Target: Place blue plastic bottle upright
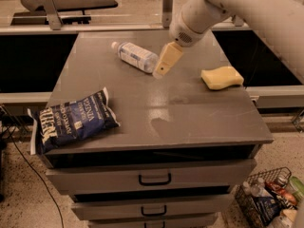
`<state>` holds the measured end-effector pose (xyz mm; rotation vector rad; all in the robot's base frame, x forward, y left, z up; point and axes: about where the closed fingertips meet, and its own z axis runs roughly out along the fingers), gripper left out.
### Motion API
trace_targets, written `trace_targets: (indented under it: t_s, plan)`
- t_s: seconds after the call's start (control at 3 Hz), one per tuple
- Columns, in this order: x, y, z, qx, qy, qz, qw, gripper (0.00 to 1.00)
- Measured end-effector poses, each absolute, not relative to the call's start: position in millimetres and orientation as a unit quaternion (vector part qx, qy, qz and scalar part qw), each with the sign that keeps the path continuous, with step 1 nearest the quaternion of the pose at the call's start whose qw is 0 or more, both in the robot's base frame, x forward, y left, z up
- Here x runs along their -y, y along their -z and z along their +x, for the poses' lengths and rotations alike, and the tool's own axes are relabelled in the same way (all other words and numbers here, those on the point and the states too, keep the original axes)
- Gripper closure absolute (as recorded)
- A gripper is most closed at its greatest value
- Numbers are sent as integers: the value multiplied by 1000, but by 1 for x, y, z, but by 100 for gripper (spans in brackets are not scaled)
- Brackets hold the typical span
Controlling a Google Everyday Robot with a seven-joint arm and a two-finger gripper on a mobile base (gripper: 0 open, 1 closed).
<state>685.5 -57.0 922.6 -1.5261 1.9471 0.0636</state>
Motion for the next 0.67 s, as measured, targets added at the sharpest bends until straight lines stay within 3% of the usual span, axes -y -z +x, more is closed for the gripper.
trace_targets:
  t_s: [0.67]
  plan:
    - [0, -913, 759, -759, -63, -537, 362, 0]
